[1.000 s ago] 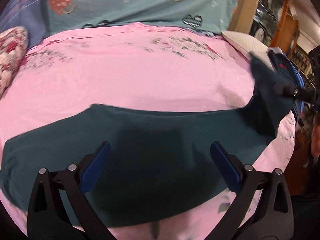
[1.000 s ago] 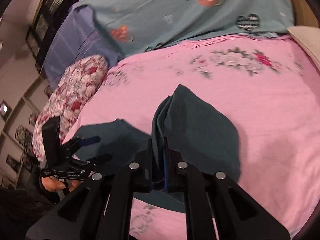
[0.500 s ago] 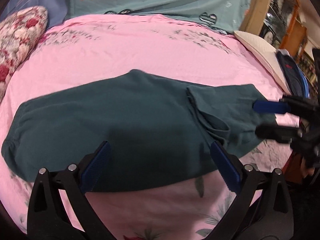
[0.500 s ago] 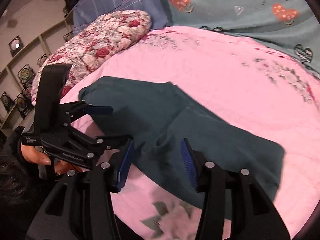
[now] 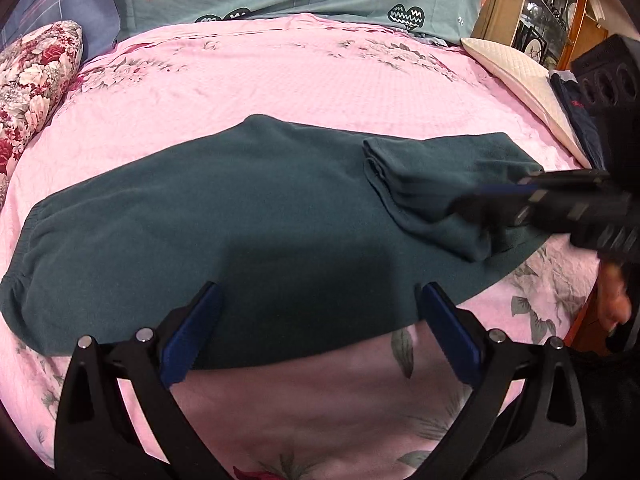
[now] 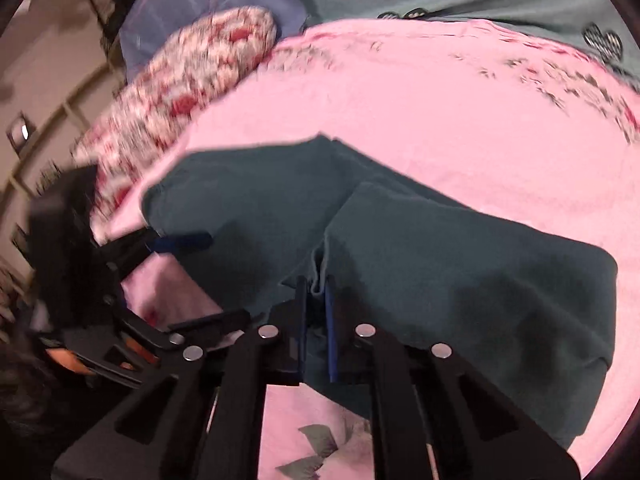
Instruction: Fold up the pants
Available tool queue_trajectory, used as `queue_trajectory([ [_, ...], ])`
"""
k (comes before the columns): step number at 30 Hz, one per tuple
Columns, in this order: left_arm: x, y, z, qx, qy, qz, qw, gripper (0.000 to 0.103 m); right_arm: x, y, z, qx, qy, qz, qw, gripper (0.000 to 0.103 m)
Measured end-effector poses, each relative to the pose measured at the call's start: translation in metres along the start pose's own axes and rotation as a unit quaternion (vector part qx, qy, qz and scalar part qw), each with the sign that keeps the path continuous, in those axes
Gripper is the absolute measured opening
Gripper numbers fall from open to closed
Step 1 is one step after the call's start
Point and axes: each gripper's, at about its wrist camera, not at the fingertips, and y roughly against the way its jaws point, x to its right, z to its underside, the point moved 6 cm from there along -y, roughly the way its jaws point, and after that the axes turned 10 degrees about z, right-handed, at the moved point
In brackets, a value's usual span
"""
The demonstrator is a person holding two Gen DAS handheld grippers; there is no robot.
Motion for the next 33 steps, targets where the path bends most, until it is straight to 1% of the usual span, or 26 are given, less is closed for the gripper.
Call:
queue_trajectory([
  [2,0.000,-0.001,-0.001,0.001,0.001,0.000,1.0000,0.101,0.004,0.009,-0.006,0.012,-0.016,-0.017,1.000,0.008],
  [4,0.001,-0.001,-0.001,0.002,0.000,0.000,1.0000,0.101,0.001,0.015,-0.008,0.015,-0.012,-0.029,0.999,0.008],
  [5,0.001,-0.001,-0.001,0.002,0.000,0.000,1.0000,0.101,-0.001,0.014,-0.008,0.013,-0.008,-0.033,0.999,0.011],
  [6,0.001,-0.001,-0.001,0.003,0.001,0.000,1.0000,0.101,-0.005,0.010,-0.007,0.010,-0.006,-0.036,0.999,0.011],
  [8,0.001,-0.001,-0.001,0.004,0.002,0.001,1.0000,0.101,-0.006,0.001,-0.002,-0.006,-0.002,-0.038,0.999,0.010],
  [11,0.001,0.000,0.000,0.004,0.002,-0.001,1.0000,0.101,-0.014,-0.015,0.007,-0.023,0.016,-0.020,0.999,0.009],
  [16,-0.004,0.004,-0.001,0.008,0.008,-0.002,0.9999,0.101,-0.029,0.005,-0.005,0.020,0.028,-0.021,0.999,0.009],
  [17,-0.005,0.004,-0.001,0.008,0.010,-0.003,0.9999,0.101,-0.034,0.003,-0.004,0.021,0.042,-0.012,0.999,0.013],
  [18,-0.006,0.003,-0.001,0.008,0.014,-0.004,0.9999,0.101,-0.037,-0.003,-0.001,0.010,0.051,-0.004,0.999,0.018],
  [19,-0.008,0.003,-0.001,0.005,0.015,-0.007,0.9998,0.100,-0.038,-0.016,0.007,-0.021,0.057,-0.002,0.998,0.036],
  [20,-0.008,0.000,0.000,-0.001,0.006,-0.026,0.9997,0.101,-0.034,-0.024,0.013,-0.041,0.051,0.003,0.998,0.038],
  [21,-0.007,0.001,0.000,0.000,0.006,-0.019,0.9998,0.101,-0.027,-0.025,0.017,-0.043,0.040,0.001,0.998,0.038],
  [22,-0.006,0.003,-0.001,0.001,0.006,-0.014,0.9999,0.101,-0.024,-0.018,0.017,-0.033,0.035,-0.005,0.999,0.038],
  [23,-0.006,0.007,-0.002,0.003,0.004,-0.015,0.9999,0.101,-0.018,-0.004,0.015,-0.012,0.028,-0.007,1.000,0.038],
  [24,-0.006,0.011,-0.004,0.007,0.004,-0.016,0.9998,0.101,-0.011,0.016,0.014,0.016,0.021,-0.008,1.000,0.038],
  [25,-0.006,0.014,-0.006,0.012,0.006,-0.013,0.9998,0.101,-0.002,0.035,0.013,0.042,0.014,-0.002,0.999,0.038],
  [26,-0.003,0.020,-0.010,0.022,0.007,-0.005,0.9997,0.101,0.012,0.055,0.014,0.063,0.007,0.016,0.998,0.038],
  [27,0.001,0.025,-0.015,0.031,0.004,0.004,0.9995,0.101,0.025,0.070,0.017,0.077,0.000,0.040,0.996,0.038],
  [28,0.007,0.028,-0.021,0.040,-0.001,0.013,0.9991,0.101,0.045,0.085,0.022,0.084,-0.010,0.077,0.993,0.038],
  [30,0.023,0.029,-0.035,0.050,-0.017,0.032,0.9981,0.101,0.082,0.102,0.038,0.075,-0.032,0.134,0.988,0.038],
  [32,0.040,0.017,-0.050,0.045,-0.031,0.043,0.9976,0.101,0.105,0.105,0.055,0.062,-0.047,0.161,0.984,0.037],
  [33,0.049,0.008,-0.058,0.041,-0.039,0.053,0.9970,0.101,0.114,0.102,0.062,0.054,-0.055,0.167,0.983,0.036],
])
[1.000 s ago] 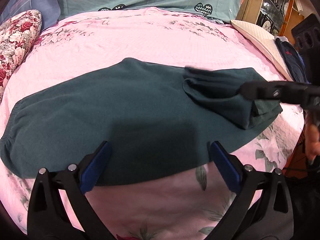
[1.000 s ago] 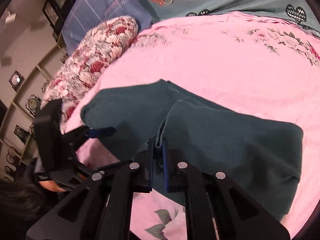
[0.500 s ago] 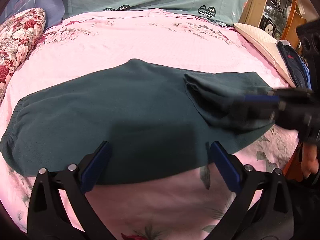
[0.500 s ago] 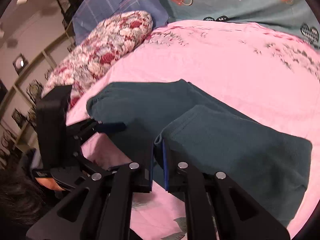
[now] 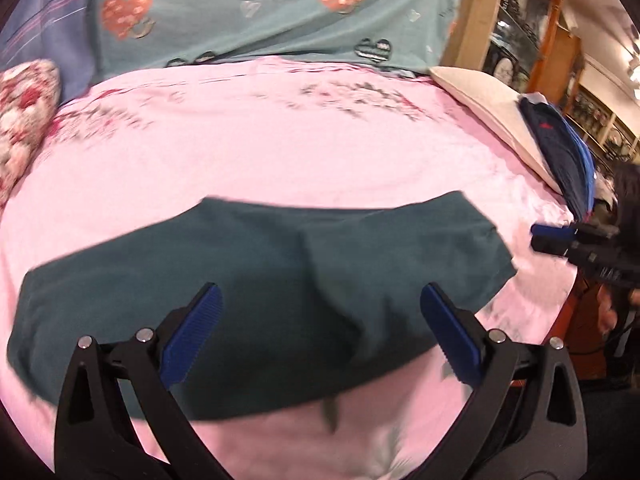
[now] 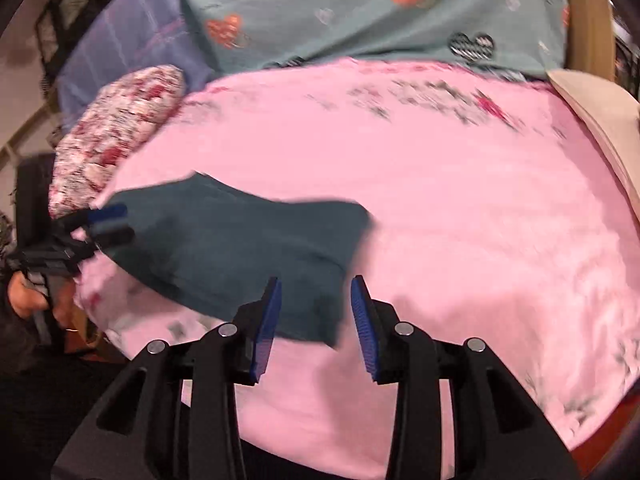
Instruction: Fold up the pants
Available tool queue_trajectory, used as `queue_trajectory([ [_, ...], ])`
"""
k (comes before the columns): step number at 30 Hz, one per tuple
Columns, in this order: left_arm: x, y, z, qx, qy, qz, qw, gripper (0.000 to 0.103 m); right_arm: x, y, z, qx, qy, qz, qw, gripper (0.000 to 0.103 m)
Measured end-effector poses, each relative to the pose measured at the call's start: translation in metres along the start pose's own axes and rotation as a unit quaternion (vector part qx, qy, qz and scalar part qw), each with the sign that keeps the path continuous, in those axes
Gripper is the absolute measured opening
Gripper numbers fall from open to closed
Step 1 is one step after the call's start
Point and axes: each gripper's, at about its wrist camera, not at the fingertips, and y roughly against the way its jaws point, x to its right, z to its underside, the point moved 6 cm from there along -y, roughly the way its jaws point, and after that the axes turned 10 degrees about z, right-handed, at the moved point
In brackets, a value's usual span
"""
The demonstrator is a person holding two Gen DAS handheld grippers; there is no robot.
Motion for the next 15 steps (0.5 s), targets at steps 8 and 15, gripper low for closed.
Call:
queue_trajectory([
  [8,0.032,-0.121,-0.031,-0.110,-0.015,0.020,0.9936,0.101,0.004,-0.046,0.019,-0.018,-0.037,-0.053,0.998,0.008],
  [15,0.027,-0.136,-0.032,-0.104,-0.023,-0.028,0.9939,0.101,0.000,-0.009,0.030,-0.001,0.012,-0.064,0.998,0.001],
])
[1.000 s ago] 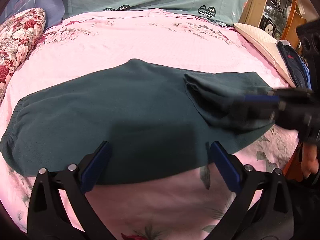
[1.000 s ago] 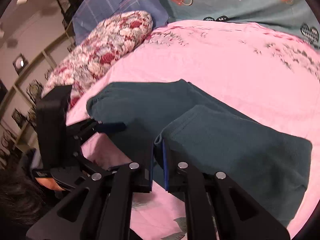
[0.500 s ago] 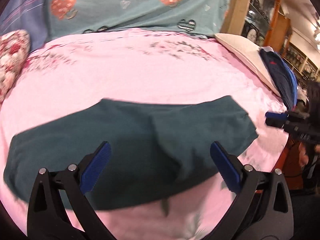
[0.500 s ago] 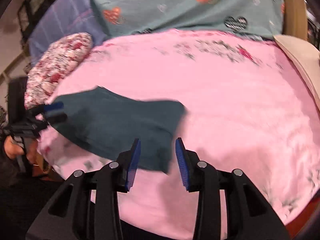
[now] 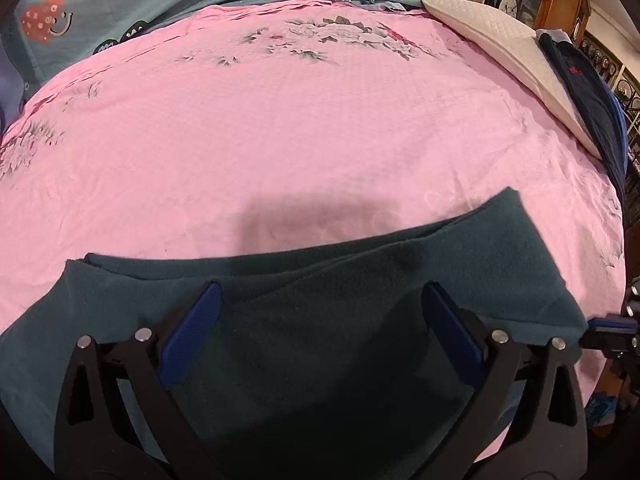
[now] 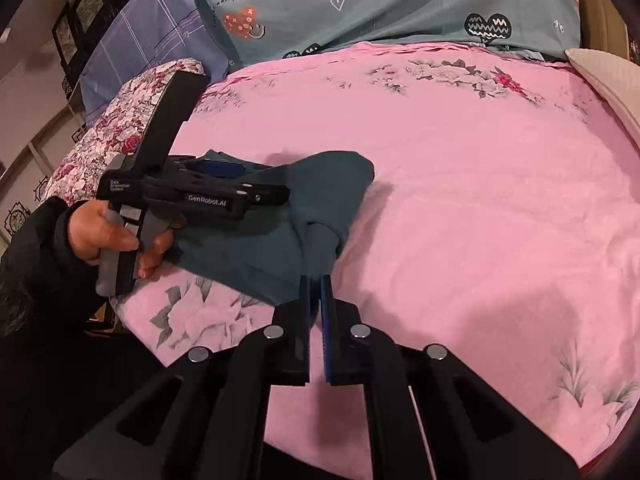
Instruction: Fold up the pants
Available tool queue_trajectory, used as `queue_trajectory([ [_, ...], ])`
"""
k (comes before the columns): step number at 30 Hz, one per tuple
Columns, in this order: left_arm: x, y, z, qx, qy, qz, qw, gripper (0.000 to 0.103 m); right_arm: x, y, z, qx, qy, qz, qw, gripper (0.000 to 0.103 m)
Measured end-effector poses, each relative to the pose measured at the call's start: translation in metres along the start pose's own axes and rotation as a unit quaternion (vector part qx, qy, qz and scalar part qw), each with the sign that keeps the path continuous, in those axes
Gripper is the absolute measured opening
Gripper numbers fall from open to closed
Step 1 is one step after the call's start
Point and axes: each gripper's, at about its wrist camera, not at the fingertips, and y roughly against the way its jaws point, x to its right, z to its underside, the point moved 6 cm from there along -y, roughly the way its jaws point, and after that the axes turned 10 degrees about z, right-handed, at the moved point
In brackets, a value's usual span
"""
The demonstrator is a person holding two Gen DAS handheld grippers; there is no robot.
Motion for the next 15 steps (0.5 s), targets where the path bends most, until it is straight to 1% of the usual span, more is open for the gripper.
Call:
queue_trajectory([
  [4,-0.001,0.000,-0.003,0.002,0.003,-0.001,1.0000,0.101,0.009,-0.007,0.015,-0.027,-0.011,0.009,1.000,0.000],
  [5,-0.001,0.002,-0.002,0.002,0.002,0.000,1.0000,0.101,0.008,-0.005,0.015,-0.023,-0.012,0.004,1.000,0.000],
  [7,0.000,0.005,0.000,0.002,0.001,0.002,1.0000,0.101,0.007,0.006,0.004,0.008,-0.019,-0.004,1.000,0.002],
  [8,0.002,0.007,0.001,0.001,0.001,0.003,1.0000,0.101,0.007,0.010,-0.001,0.016,-0.016,-0.004,1.000,0.014],
  [9,0.003,0.010,0.003,0.000,0.000,0.006,1.0000,0.101,0.007,0.011,-0.003,0.020,-0.013,0.002,1.000,0.021],
  [10,0.005,0.012,0.005,0.000,-0.003,0.008,1.0000,0.101,0.007,0.009,-0.005,0.020,-0.006,0.010,1.000,0.024],
  [13,0.008,0.013,0.012,0.002,-0.016,0.005,0.9999,0.101,0.002,-0.012,-0.004,-0.004,0.011,0.014,1.000,0.023],
  [14,0.007,0.012,0.012,0.005,-0.017,0.004,0.9998,0.101,0.003,-0.021,-0.003,-0.011,0.012,0.016,1.000,0.011],
  [15,0.006,0.012,0.013,0.005,-0.015,0.003,0.9999,0.101,0.002,-0.028,0.000,-0.023,0.004,0.007,1.000,0.009],
])
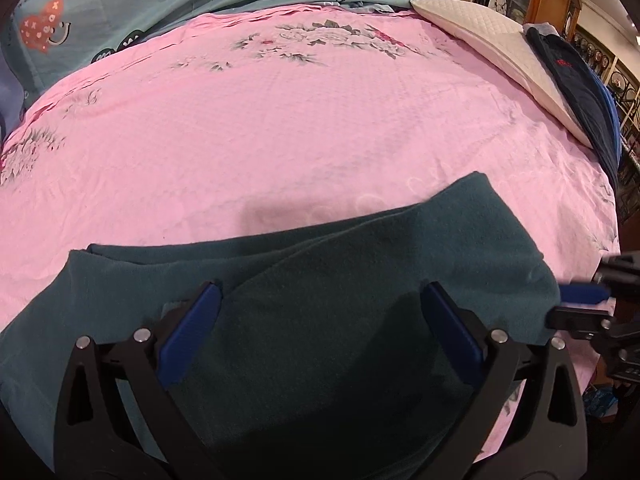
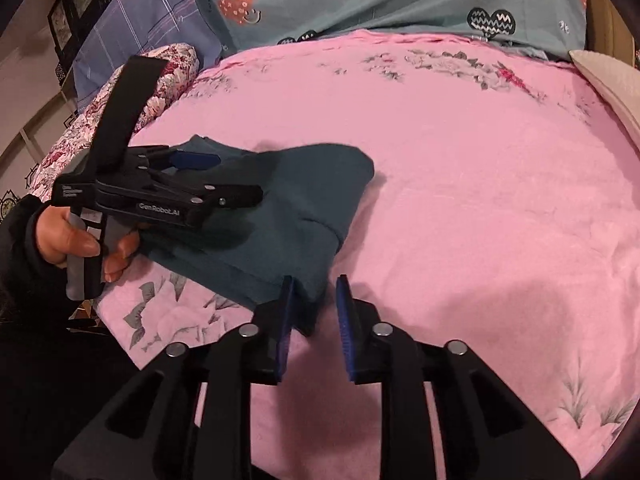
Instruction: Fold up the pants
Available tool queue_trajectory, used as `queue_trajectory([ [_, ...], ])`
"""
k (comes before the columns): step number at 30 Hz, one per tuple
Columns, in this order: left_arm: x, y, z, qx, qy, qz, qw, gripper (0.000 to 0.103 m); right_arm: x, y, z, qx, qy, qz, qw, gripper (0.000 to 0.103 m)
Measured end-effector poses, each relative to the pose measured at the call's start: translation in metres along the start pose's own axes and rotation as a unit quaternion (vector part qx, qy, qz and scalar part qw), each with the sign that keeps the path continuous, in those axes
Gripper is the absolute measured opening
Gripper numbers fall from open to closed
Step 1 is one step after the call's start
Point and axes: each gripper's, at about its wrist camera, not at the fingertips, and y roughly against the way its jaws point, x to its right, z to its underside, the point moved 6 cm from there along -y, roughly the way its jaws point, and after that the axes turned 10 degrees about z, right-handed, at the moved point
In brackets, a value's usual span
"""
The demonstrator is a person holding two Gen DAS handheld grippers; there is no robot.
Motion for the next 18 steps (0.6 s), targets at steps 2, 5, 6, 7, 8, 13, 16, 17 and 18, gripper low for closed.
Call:
queue_trajectory([
  [2,-0.003,-0.001,-0.001,0.001,0.004,0.002,1.0000,0.101,-0.005,0.004,0.005,-0.006,0.016,0.004,1.000,0.006],
  [5,-0.007,-0.003,-0.004,0.002,0.012,0.004,0.9999,0.101,-0.013,0.016,0.016,-0.016,0.049,0.011,0.999,0.003],
  [6,-0.008,-0.005,-0.005,0.003,0.014,0.004,0.9999,0.101,-0.015,0.016,0.019,-0.021,0.055,0.014,0.998,0.003],
  [7,-0.008,-0.005,-0.006,0.003,0.015,0.004,0.9999,0.101,-0.016,0.018,0.019,-0.021,0.057,0.018,0.998,0.003],
  [8,-0.008,-0.005,-0.006,0.003,0.015,0.004,0.9999,0.101,-0.016,0.018,0.019,-0.021,0.059,0.021,0.998,0.002],
  [13,-0.006,0.012,0.000,0.016,0.011,0.008,0.9998,0.101,-0.008,0.030,-0.002,0.003,0.045,0.022,0.999,0.045],
  [16,-0.003,0.036,0.012,0.029,0.003,-0.001,0.9996,0.101,0.006,0.030,-0.034,0.035,0.005,0.013,0.999,0.062],
  [17,-0.004,0.042,0.017,0.030,0.000,-0.004,0.9995,0.101,0.009,0.022,-0.043,0.031,-0.001,0.013,0.999,0.062],
  [18,-0.006,0.047,0.023,0.029,0.000,-0.012,0.9995,0.101,0.010,0.011,-0.052,0.024,-0.006,0.007,1.000,0.062],
])
